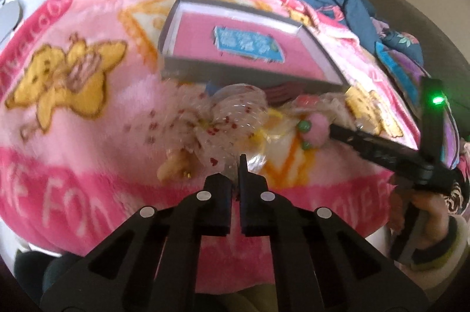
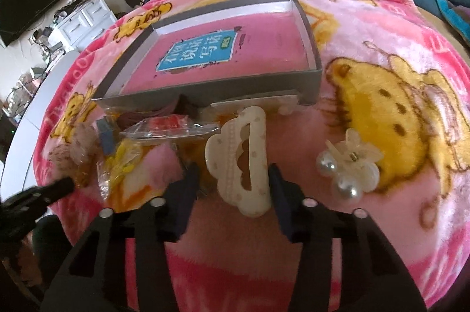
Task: Organize jewelry
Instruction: 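Grasp the sheer ribbon bow with the left tool while the right tool grasps the cream claw clip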
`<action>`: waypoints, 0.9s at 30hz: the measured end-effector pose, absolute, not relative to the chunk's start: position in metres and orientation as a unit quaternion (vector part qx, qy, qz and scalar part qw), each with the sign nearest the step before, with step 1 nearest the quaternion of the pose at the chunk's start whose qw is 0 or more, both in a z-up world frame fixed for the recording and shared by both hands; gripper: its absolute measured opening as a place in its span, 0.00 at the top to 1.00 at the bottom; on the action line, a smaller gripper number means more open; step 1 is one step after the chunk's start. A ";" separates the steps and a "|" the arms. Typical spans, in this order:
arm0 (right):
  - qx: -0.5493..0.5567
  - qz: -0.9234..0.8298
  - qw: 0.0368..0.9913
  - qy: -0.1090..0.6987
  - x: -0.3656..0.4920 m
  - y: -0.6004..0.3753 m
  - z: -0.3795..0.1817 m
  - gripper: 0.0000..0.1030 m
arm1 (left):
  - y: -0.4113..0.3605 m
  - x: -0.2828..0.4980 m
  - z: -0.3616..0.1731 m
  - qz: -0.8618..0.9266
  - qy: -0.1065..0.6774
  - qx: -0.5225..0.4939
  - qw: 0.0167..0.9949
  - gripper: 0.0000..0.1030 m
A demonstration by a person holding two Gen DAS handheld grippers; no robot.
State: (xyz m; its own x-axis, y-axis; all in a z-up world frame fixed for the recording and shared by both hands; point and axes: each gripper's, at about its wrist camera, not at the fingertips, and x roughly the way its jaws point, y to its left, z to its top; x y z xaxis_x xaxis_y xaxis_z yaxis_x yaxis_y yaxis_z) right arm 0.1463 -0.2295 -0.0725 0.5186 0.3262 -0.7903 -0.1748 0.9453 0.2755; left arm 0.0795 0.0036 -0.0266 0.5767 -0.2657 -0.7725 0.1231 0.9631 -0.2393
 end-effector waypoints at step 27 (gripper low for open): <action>0.093 0.151 0.903 0.391 0.119 -0.272 -0.011 0.66 | 0.024 0.149 0.038 -0.108 0.383 -0.099 0.912 1.00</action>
